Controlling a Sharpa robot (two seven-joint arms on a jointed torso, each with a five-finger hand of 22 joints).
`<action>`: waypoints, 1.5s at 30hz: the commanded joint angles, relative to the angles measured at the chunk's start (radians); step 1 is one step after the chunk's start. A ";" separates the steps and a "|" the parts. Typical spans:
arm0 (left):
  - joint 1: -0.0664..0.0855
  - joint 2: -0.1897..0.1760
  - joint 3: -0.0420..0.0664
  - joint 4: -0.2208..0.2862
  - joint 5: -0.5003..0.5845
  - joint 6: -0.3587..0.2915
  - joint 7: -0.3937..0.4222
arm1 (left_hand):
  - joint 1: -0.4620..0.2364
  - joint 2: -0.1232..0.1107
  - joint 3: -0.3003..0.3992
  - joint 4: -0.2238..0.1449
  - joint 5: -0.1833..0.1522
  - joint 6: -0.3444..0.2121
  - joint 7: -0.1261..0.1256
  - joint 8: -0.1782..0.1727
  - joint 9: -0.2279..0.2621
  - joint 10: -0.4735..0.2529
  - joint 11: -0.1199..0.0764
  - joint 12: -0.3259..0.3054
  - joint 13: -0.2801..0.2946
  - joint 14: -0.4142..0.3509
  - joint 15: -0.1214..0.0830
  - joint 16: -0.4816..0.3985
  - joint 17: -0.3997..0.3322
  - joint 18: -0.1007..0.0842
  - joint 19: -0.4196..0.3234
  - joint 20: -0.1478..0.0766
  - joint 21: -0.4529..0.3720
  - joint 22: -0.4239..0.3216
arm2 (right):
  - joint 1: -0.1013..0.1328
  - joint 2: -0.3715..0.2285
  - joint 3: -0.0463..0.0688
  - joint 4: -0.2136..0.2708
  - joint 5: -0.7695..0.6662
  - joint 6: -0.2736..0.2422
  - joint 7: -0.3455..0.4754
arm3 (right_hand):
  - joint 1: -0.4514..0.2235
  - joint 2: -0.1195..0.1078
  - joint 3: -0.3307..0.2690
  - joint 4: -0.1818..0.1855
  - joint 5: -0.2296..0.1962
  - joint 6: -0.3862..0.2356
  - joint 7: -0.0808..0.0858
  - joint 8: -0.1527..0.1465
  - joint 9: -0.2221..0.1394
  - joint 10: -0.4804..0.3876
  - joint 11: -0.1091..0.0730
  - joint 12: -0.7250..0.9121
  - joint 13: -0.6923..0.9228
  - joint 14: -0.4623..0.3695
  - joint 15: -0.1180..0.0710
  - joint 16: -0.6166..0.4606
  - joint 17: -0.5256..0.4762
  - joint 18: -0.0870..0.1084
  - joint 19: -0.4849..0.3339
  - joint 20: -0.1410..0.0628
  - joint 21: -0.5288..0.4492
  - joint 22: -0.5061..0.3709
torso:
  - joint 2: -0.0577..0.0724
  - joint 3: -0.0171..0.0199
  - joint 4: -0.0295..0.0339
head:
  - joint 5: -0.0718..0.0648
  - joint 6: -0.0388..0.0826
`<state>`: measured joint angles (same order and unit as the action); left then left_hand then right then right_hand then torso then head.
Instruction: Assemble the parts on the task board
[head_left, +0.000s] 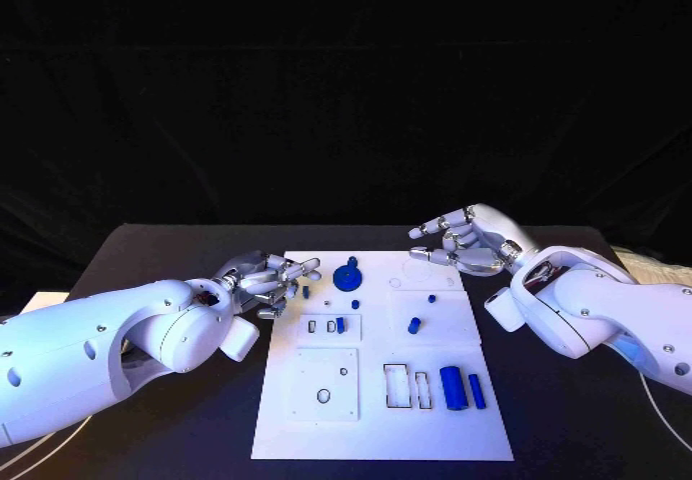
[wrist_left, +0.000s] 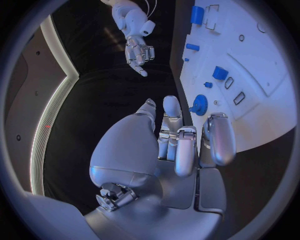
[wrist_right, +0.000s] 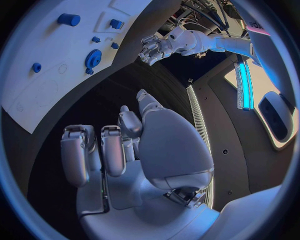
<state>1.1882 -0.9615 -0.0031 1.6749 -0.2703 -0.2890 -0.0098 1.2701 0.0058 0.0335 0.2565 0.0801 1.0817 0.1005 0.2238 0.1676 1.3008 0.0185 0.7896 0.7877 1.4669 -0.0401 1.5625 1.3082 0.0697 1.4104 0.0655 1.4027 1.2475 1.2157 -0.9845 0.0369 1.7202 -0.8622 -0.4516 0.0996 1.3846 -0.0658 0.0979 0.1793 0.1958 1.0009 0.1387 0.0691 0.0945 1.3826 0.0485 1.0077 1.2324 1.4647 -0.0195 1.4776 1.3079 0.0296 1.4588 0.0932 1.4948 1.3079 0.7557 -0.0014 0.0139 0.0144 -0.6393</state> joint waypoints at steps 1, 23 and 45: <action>0.022 0.014 0.001 -0.003 -0.222 0.113 -0.303 | -0.046 0.006 -0.035 0.032 -0.004 0.000 -0.012 0.043 0.034 0.017 -0.007 0.139 0.130 0.104 -0.010 0.008 0.263 -0.014 0.024 -0.005 0.032 0.054 | -0.001 0.002 -0.001 0.000 -0.004 0.013 0.009 | 0.010 0.001 -0.004 -0.003 0.007 0.009 0.001 0.005 0.002 -0.005 0.001 -0.007 -0.002 0.069 -0.001 -0.006 0.093 0.008 -0.005 0.000 -0.006 0.121 | -0.005 0.0027 -0.0013 | 0.003 -0.002; 0.131 0.230 0.000 -0.129 -0.716 0.429 -0.737 | -0.122 0.081 -0.242 0.035 -0.019 -0.115 -0.056 0.366 0.386 0.056 -0.042 0.378 0.362 0.104 -0.040 0.008 0.263 -0.037 0.081 -0.031 0.096 0.181 | -0.005 0.013 -0.007 -0.014 -0.058 0.016 -0.025 | 0.013 -0.001 -0.011 -0.002 0.037 0.013 -0.001 0.003 0.002 -0.009 -0.001 -0.022 -0.013 0.068 -0.002 -0.010 0.089 0.009 -0.007 -0.002 -0.009 0.118 | -0.012 0.0061 -0.0001 | 0.010 -0.019; 0.138 0.358 -0.012 -0.247 -0.756 0.564 -0.754 | -0.122 0.087 -0.258 0.033 -0.022 -0.134 -0.055 0.376 0.414 0.051 -0.041 0.377 0.361 0.104 -0.038 0.008 0.263 -0.038 0.083 -0.031 0.097 0.184 | -0.008 0.017 -0.007 -0.020 -0.069 0.015 -0.036 | 0.014 -0.002 -0.014 -0.002 0.049 0.012 -0.001 0.002 0.002 -0.010 -0.001 -0.027 -0.017 0.067 -0.003 -0.013 0.085 0.010 -0.010 -0.002 -0.012 0.114 | -0.009 0.0045 -0.0024 | 0.017 -0.029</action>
<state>1.3244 -0.6073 -0.0151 1.4314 -1.0079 0.2175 -0.6941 1.1511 0.0907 -0.2210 0.2896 0.0606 0.9537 0.0479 0.5955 0.5807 1.3560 -0.0182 1.1650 1.1472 1.4654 -0.0700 1.5678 1.3076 0.0393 1.4631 0.0405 1.4949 1.3078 1.2086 -0.9683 0.0294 1.7001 -0.9173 -0.4476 0.0675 1.3887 -0.0699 0.0899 0.1766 0.2418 1.0076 0.1392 0.0691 0.0951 1.3791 0.0450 0.9851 1.2165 1.4648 -0.0196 1.4679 1.3075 0.0297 1.4552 0.0895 1.4868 1.3074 0.7468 0.0035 0.0120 0.0314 -0.6665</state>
